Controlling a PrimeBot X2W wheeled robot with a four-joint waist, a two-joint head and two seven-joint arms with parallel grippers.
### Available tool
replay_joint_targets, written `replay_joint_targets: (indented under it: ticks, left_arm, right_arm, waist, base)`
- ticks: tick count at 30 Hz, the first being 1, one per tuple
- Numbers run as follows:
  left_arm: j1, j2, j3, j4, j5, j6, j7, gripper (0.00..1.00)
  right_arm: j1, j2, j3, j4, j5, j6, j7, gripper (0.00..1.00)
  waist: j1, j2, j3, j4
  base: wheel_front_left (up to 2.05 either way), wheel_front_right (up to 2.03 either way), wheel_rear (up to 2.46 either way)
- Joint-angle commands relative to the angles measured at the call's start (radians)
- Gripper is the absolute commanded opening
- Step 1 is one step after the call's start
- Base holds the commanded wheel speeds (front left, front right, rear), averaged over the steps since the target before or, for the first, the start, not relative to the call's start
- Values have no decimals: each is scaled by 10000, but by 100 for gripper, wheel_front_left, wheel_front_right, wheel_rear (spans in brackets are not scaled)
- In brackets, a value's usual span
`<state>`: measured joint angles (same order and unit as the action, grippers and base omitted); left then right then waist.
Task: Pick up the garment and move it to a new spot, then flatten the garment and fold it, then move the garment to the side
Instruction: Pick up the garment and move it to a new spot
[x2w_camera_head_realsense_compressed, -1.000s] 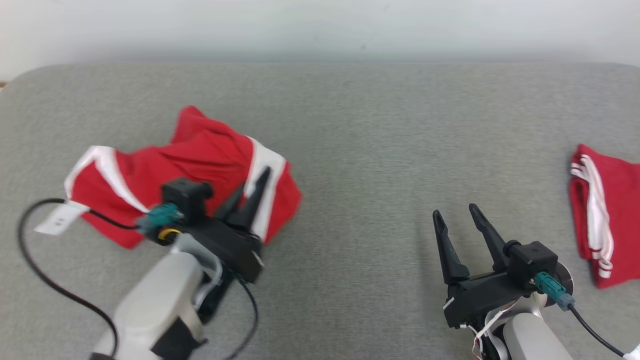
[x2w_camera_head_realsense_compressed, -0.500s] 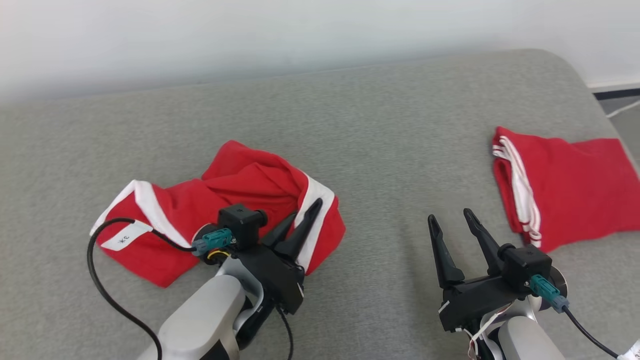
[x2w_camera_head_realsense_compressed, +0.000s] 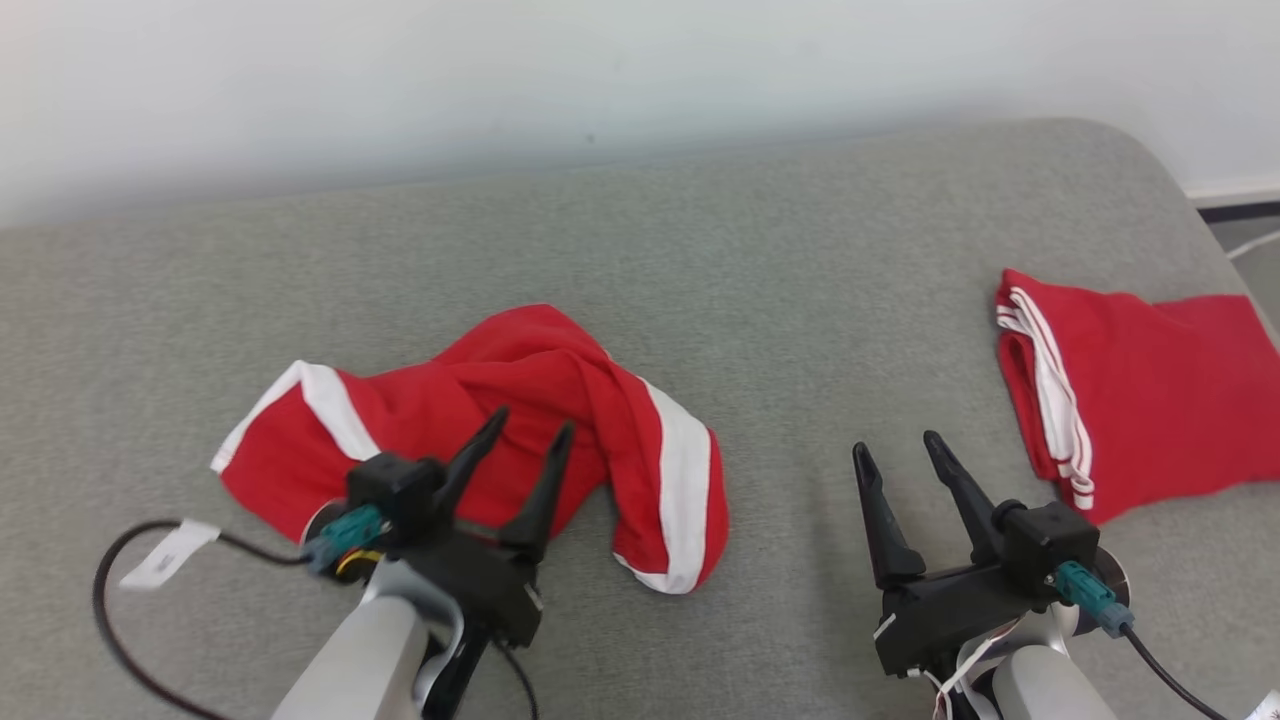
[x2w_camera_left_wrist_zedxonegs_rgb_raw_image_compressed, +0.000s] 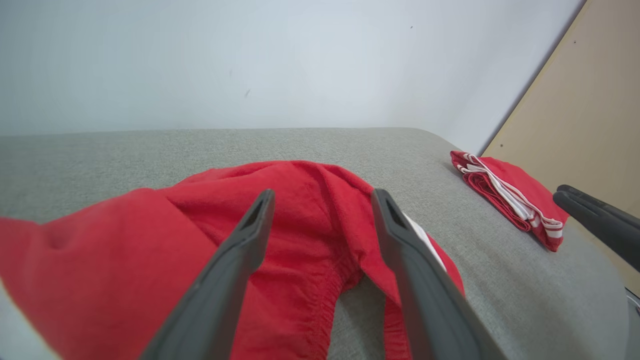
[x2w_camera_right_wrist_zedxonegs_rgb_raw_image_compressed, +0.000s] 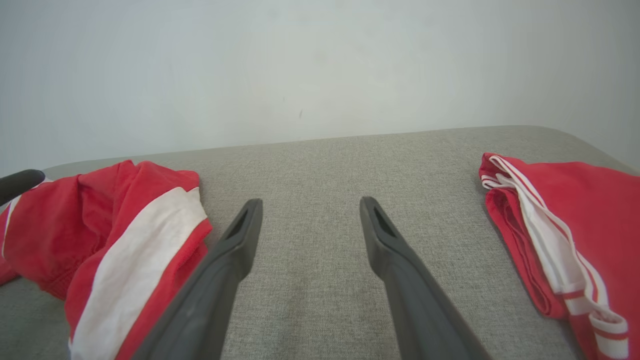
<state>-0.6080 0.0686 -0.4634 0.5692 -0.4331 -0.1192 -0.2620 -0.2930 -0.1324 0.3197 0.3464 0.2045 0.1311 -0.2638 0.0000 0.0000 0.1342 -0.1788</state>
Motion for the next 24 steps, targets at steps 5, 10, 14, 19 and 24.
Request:
replay_joint_targets:
  ticks: [5, 10, 14, 19, 24]
  left_arm:
    - [913, 70, 947, -302, 776, 147, -36, 100]
    - [1795, 72, 2001, -871, 1497, 313, -36, 100]
    - [2592, 21, 2785, -1478, 1999, 392, -37, 100]
    - [3398, -52, 3593, -1897, 2390, 464, -37, 100]
    - [4060, -127, 4239, -2323, 2489, 434, -37, 100]
  right_arm:
    - [228, 41, 123, 75, 40, -8, -3, 100]
    - [352, 69, 309, 103, 66, -8, -3, 100]
    - [411, 77, 467, 123, 91, -8, -3, 100]
    - [402, 64, 828, 96, 120, -8, -3, 100]
    - [417, 32, 1282, 95, 170, -8, -3, 100]
  waist:
    - [0, 0, -351, 517]
    - [0, 0, -505, 822]
    - [0, 0, -572, 1059]
    - [0, 0, -639, 1383]
    - [0, 0, -673, 1810]
  base:
    - [0, 0, 0]
    - [0, 0, 0]
    - [0, 0, 0]
    - [0, 0, 0]
    - [0, 0, 0]
